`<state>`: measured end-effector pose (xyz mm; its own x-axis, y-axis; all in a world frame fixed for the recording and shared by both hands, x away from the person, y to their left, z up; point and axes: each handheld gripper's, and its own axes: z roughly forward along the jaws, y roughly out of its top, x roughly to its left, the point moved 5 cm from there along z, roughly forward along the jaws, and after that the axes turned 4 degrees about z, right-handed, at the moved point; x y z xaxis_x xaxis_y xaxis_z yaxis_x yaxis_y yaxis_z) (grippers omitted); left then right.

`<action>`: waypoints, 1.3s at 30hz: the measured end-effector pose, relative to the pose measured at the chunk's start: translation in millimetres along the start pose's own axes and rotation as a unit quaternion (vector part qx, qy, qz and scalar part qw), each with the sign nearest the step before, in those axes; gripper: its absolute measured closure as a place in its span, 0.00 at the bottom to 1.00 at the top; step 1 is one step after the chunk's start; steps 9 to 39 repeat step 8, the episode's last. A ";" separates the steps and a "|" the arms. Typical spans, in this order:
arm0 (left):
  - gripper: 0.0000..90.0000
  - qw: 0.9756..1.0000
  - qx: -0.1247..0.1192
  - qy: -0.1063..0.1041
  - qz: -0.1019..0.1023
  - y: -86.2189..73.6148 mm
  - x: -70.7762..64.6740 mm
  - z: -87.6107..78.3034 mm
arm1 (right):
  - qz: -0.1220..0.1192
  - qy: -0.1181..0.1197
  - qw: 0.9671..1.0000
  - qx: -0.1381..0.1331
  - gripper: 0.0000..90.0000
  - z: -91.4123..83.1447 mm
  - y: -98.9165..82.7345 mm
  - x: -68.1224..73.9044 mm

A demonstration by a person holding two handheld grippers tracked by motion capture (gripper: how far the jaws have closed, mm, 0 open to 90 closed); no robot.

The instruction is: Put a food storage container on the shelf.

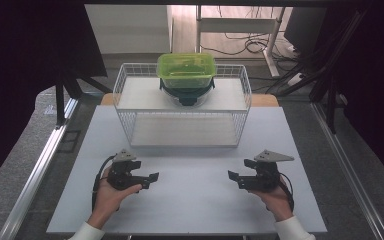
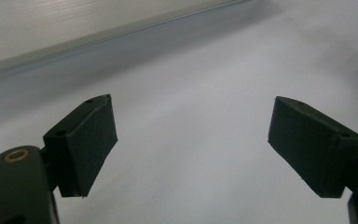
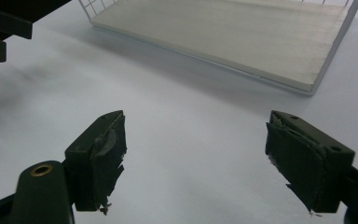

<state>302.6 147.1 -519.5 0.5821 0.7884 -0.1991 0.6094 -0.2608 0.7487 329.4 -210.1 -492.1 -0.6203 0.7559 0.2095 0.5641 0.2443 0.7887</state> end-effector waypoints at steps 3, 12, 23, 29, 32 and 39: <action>0.16 1.000 0.000 0.008 0.003 0.6 2.6 -0.9 | 0.001 -0.003 1.000 0.000 0.22 -1.1 -0.9 -1.8; 0.16 1.000 -0.001 0.010 -0.003 0.2 6.9 -1.6 | 0.012 -0.009 1.000 -0.007 0.21 0.9 -2.1 -9.4; 0.16 1.000 -0.001 0.010 -0.003 0.2 6.9 -1.6 | 0.012 -0.009 1.000 -0.007 0.21 0.9 -2.1 -9.4; 0.16 1.000 -0.001 0.010 -0.003 0.2 6.9 -1.6 | 0.012 -0.009 1.000 -0.007 0.21 0.9 -2.1 -9.4; 0.16 1.000 -0.001 0.010 -0.003 0.2 6.9 -1.6 | 0.012 -0.009 1.000 -0.007 0.21 0.9 -2.1 -9.4; 0.16 1.000 -0.001 0.010 -0.003 0.2 6.9 -1.6 | 0.012 -0.009 1.000 -0.007 0.21 0.9 -2.1 -9.4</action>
